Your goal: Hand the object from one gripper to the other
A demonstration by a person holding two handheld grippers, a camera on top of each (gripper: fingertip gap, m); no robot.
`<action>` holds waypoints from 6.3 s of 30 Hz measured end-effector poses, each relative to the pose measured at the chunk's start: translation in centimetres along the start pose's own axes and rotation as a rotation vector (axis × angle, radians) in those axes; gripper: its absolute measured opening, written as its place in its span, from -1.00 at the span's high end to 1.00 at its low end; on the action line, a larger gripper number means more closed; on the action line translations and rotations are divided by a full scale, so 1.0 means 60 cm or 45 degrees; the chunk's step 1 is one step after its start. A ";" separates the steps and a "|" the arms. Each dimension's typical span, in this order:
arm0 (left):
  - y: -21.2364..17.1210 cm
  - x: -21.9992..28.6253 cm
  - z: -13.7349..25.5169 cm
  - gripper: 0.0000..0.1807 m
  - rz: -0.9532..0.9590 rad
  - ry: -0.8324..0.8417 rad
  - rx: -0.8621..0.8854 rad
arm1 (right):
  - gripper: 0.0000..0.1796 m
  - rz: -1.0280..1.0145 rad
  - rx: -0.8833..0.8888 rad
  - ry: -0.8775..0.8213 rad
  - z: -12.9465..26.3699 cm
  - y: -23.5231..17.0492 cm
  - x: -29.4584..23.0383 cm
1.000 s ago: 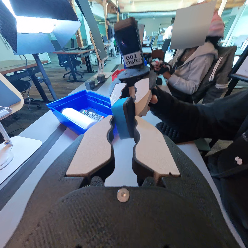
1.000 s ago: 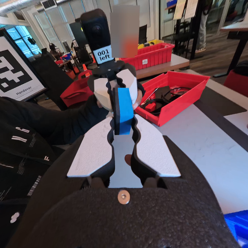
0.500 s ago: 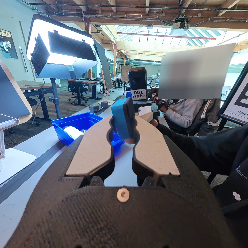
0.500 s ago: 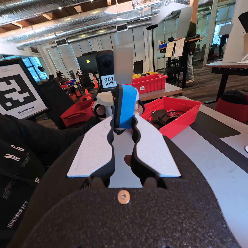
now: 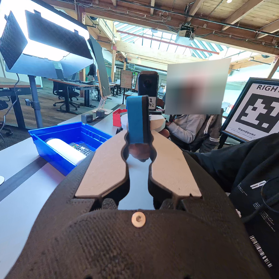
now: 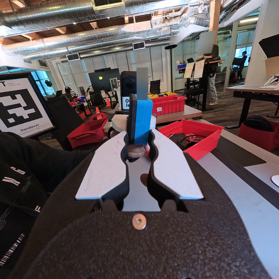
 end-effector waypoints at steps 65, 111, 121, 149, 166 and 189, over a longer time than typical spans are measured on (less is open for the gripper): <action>-0.002 -0.004 0.005 0.75 -0.103 0.038 -0.028 | 0.74 0.065 -0.006 -0.044 -0.005 -0.006 0.007; -0.062 -0.010 -0.015 0.74 -0.181 0.027 -0.249 | 0.74 0.139 -0.417 -0.171 0.037 -0.037 0.020; -0.047 -0.016 -0.007 0.75 -0.168 0.061 -0.201 | 0.63 0.198 -0.345 -0.160 0.027 -0.039 0.027; -0.024 -0.001 -0.005 0.67 -0.153 0.019 -0.110 | 0.74 0.165 -0.204 -0.081 0.018 -0.021 0.012; -0.014 -0.005 0.001 0.76 -0.165 0.052 -0.085 | 0.74 0.168 -0.215 -0.079 0.012 -0.028 0.012; -0.022 -0.025 0.026 0.76 0.546 -0.100 -0.116 | 0.38 1.421 -0.324 -0.431 -0.015 -0.053 -0.003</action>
Point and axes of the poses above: each gripper's, where its closed fingertips meet, z back along the fingers, y out of its top, x = y × z across the jaws, the point moved 3 cm from there along z, back along the fingers, and after that the axes turned 8 degrees about -z, right-handed, at the moved point
